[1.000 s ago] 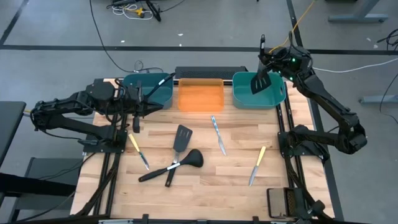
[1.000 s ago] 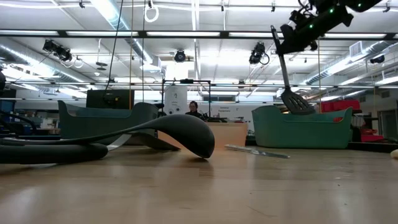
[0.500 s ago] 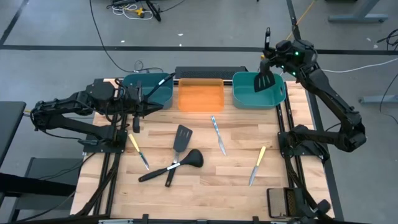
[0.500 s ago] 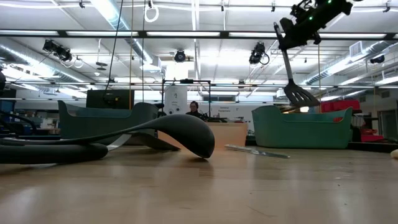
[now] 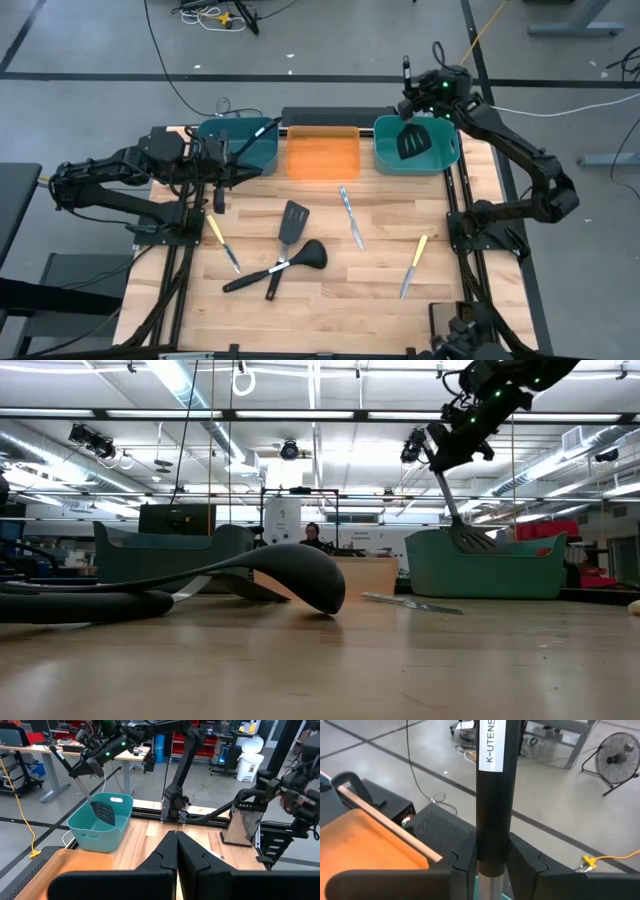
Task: Pick & Place Kitchen Items
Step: Put the black spatula into the green bin
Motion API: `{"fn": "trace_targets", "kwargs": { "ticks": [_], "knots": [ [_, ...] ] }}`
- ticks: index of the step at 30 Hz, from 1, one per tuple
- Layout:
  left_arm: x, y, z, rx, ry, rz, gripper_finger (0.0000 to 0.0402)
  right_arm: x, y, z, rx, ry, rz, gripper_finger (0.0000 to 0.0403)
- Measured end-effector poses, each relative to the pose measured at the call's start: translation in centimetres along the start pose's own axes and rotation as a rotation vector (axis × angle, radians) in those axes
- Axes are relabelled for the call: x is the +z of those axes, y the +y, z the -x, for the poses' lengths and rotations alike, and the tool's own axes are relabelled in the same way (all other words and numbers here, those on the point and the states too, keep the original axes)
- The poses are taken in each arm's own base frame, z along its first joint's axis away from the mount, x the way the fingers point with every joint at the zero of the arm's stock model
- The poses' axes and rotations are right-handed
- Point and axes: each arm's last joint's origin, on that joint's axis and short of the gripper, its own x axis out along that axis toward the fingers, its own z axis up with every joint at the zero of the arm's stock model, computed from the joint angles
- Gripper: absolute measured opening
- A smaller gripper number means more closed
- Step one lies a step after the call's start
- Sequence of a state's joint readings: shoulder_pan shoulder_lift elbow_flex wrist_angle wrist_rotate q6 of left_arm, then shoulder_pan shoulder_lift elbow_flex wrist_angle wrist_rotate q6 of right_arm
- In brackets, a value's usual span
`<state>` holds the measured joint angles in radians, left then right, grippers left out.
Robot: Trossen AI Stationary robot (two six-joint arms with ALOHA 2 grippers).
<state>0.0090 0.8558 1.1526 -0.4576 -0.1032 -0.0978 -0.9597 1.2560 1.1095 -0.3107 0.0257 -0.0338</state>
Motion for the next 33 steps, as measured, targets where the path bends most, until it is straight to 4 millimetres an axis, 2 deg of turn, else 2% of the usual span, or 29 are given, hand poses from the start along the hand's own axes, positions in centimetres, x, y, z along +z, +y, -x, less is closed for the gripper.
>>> {"fn": "trace_targets", "kwargs": {
  "ticks": [16, 33],
  "knots": [
    [0.0, 0.0, 0.0, -0.001, 0.000, 0.014, 0.0000, -1.3, 1.4, -3.4, 0.019, 0.082, 0.017, 0.0086],
    [0.0, 0.0, 0.0, -0.002, 0.000, 0.011, 0.0000, -2.8, 1.7, -5.5, 0.029, 0.185, 0.032, 0.0086]
  ]
}}
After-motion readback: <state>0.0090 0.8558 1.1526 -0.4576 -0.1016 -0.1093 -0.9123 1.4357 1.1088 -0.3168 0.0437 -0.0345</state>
